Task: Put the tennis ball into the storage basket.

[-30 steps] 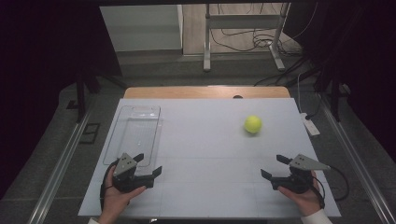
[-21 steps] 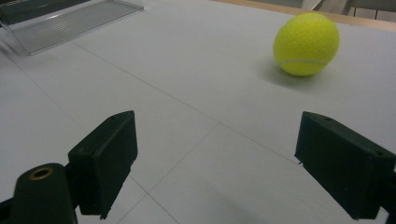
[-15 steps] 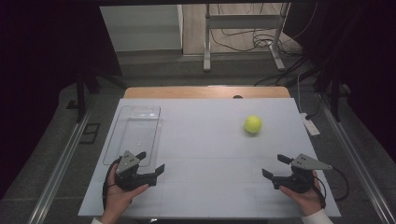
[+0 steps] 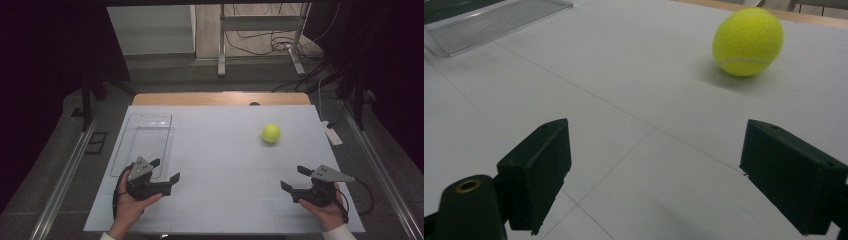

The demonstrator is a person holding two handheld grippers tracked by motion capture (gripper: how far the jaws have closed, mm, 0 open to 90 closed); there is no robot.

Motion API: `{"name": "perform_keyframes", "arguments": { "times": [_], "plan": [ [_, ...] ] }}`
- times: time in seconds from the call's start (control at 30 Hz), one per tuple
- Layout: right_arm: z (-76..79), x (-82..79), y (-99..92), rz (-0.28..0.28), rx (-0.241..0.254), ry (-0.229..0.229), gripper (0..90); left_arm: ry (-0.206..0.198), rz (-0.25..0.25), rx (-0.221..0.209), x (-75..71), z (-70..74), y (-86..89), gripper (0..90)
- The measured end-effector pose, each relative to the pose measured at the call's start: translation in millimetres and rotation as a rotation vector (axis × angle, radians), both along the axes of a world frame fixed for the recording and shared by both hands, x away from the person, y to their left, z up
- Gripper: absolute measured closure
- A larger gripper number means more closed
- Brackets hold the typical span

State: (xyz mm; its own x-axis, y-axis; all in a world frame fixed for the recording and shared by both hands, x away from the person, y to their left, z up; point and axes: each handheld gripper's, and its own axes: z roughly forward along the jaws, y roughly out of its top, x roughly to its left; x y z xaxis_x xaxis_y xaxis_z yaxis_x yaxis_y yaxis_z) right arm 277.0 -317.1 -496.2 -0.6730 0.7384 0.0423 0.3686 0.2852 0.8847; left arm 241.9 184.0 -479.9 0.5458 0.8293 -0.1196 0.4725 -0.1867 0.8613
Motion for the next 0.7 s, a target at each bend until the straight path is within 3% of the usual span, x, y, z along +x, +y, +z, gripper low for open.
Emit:
{"name": "perform_keyframes", "arguments": {
  "times": [0.7],
  "plan": [
    [-0.5,0.4,-0.4,0.0,-0.003,-0.001,13.5,-0.009,-0.023,0.008,9.5,16.3,-2.9,14.3]
  ]
}}
